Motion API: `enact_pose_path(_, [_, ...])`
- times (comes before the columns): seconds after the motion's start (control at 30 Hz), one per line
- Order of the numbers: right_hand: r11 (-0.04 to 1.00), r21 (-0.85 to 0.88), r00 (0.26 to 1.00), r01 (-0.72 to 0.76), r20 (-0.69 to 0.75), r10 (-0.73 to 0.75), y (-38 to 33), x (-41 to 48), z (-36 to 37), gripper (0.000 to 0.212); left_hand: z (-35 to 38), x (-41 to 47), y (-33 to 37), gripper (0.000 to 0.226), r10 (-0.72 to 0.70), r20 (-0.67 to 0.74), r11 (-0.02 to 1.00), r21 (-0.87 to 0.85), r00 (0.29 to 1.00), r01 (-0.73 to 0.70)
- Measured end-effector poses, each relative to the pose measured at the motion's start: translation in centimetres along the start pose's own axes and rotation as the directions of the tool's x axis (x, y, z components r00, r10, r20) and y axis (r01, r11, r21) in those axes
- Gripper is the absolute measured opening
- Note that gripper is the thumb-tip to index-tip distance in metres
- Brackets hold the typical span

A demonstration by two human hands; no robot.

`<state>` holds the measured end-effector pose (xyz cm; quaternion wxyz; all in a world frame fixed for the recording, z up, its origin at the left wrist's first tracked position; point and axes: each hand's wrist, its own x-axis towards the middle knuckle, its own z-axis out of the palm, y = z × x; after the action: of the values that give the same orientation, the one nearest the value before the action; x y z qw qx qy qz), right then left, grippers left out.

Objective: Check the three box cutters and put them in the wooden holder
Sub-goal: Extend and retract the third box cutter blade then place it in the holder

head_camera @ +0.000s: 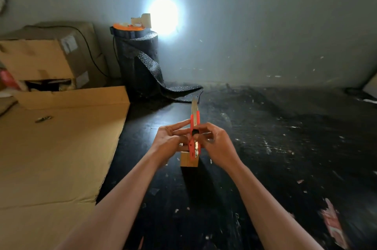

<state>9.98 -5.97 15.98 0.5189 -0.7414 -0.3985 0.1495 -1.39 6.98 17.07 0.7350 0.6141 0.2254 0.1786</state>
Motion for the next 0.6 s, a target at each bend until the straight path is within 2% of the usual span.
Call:
enact_pose_path(0.13, [0.999, 0.028, 0.999, -0.035, 0.011, 0.034, 0.7, -1.4, 0.9, 0.024, -0.4, 0.3, 0.1, 0.063, -0.01, -0.001, 1.0, 0.016, 1.0, 0.01])
enact_pose_path(0.27, [0.998, 0.033, 0.998, -0.061, 0.034, 0.06, 1.4, -2.6, 1.7, 0.028, -0.6, 0.4, -0.1, 0.054, -0.014, -0.03, 0.999, 0.041, 0.999, 0.015])
enact_pose_path(0.47, [0.997, -0.068, 0.999, -0.033, 0.035, 0.036, 0.9, -3.7, 1.5, 0.039, -0.2, -0.1, -0.3, 0.053, 0.001, -0.029, 0.999, 0.054, 1.0, 0.001])
enact_pose_path(0.6, [0.998, -0.056, 0.999, -0.04, -0.006, 0.039, 0.5, -3.6, 1.6, 0.027, -0.2, -0.3, 0.0, 0.054, 0.016, -0.026, 0.998, 0.068, 1.0, -0.014])
